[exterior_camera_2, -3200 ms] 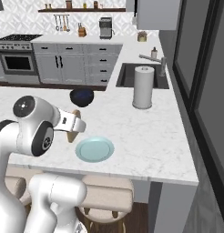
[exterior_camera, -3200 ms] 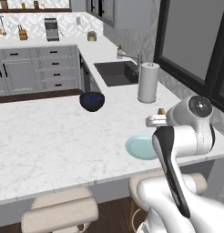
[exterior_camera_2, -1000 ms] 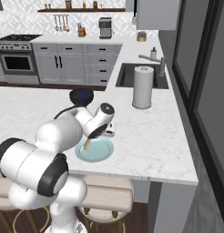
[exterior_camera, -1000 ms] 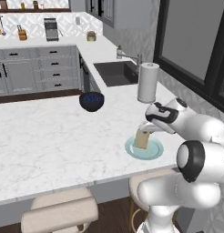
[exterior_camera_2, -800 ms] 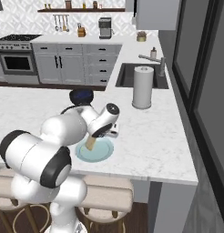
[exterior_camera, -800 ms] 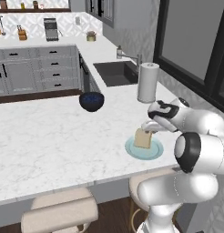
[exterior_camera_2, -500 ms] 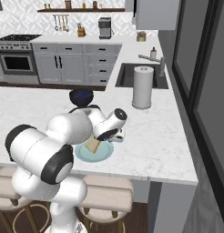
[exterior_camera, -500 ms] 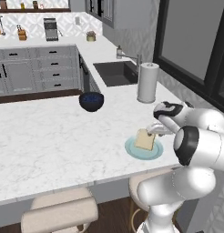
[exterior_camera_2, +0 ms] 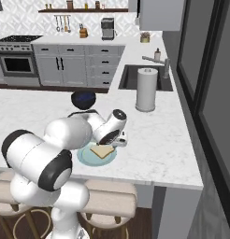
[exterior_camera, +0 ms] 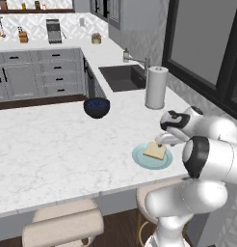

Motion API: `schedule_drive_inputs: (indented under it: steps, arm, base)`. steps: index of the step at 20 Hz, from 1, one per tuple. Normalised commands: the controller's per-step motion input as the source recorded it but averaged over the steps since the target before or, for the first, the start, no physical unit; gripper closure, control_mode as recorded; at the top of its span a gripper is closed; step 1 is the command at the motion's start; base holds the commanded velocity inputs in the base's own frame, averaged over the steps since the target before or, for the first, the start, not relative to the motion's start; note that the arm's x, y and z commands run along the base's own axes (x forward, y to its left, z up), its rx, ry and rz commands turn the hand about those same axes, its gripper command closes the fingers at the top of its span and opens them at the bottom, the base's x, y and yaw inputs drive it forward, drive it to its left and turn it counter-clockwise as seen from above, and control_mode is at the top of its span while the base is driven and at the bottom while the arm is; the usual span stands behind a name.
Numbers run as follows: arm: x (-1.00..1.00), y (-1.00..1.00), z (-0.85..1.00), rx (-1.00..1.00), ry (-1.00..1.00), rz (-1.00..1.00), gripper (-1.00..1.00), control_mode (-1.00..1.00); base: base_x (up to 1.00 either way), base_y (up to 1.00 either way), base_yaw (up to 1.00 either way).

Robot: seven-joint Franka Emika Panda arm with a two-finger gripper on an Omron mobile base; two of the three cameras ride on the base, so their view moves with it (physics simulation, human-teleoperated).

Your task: Start the toaster. Once the lever pops up, take the bread to the plate on the dining counter.

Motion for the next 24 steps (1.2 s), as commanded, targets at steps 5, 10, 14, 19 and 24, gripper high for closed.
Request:
schedule_drive_inputs:
  steps: [5,10,14,19,24]
  arm:
    - [-0.15,0.56,0.69,-0.4,0.0,-0.02,-1.0,-1.0]
    - [-0.78,0.74,0.76,-0.38,-0.01,-0.05,-1.0,-1.0]
    - [-1.0,0.64,0.68,-0.2,-0.13,-0.05,-1.0,-1.0]
    - [-1.0,0.31,0.4,-0.02,-0.32,-0.02,-1.0,-1.0]
    - [-0.9,0.36,0.54,0.0,-0.24,0.0,-1.0,-1.0]
  base:
    - [0.0,0.0,0.0]
    - [0.0,0.0,0.0]
    - [0.0,0.0,0.0]
    - [0.0,0.0,0.0]
    - [0.0,0.0,0.0]
